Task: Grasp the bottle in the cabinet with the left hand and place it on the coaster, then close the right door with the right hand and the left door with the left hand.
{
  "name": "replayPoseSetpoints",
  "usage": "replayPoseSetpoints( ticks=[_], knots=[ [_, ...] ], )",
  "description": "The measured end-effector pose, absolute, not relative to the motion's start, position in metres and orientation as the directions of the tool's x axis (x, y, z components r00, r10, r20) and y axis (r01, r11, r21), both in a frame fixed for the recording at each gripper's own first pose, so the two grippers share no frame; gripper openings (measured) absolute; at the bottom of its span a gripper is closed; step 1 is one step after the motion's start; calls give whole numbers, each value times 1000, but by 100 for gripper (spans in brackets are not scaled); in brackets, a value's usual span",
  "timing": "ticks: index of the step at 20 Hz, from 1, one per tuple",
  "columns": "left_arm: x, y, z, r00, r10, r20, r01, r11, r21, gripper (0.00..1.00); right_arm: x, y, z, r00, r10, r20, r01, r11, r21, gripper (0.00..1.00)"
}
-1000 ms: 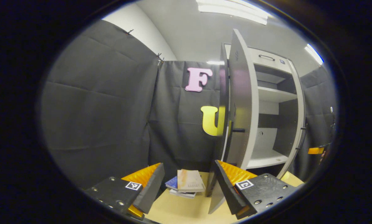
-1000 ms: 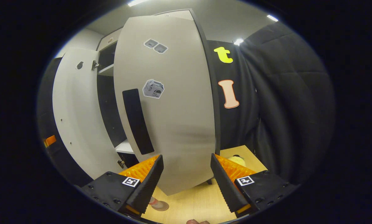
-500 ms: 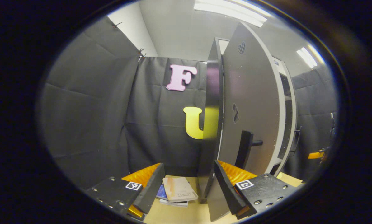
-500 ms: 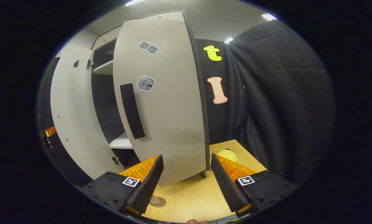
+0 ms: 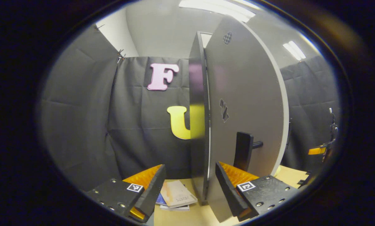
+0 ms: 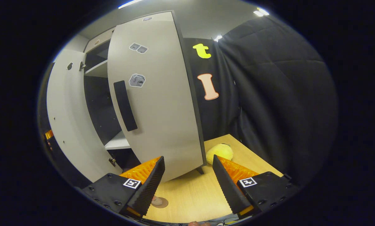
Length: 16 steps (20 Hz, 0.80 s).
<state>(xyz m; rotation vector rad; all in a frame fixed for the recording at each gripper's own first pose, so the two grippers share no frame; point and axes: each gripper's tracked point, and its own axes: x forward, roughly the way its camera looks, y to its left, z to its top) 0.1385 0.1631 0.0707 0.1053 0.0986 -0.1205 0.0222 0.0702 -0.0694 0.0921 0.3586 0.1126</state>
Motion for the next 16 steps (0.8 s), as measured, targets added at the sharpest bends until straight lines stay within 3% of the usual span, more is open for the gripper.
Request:
replayPoseSetpoints(
  ticks=[6,7,8,9,16],
  knots=[
    [134,123,65,984,-130,-123,142,986,90,99,-1,40,-87,928,39,-370,-6,996,89,98],
    [138,112,65,982,-141,-125,152,985,84,85,-4,38,-88,926,33,-375,4,995,98,98],
    [139,101,62,981,-146,-123,157,984,82,85,-6,36,-89,926,29,-375,11,995,103,98],
    [140,92,62,982,-146,-120,157,984,85,99,-6,34,-87,928,22,-373,18,995,102,98],
    [154,38,55,986,-144,-86,150,986,75,99,-13,9,-78,938,-25,-345,54,996,74,98]
  ],
)
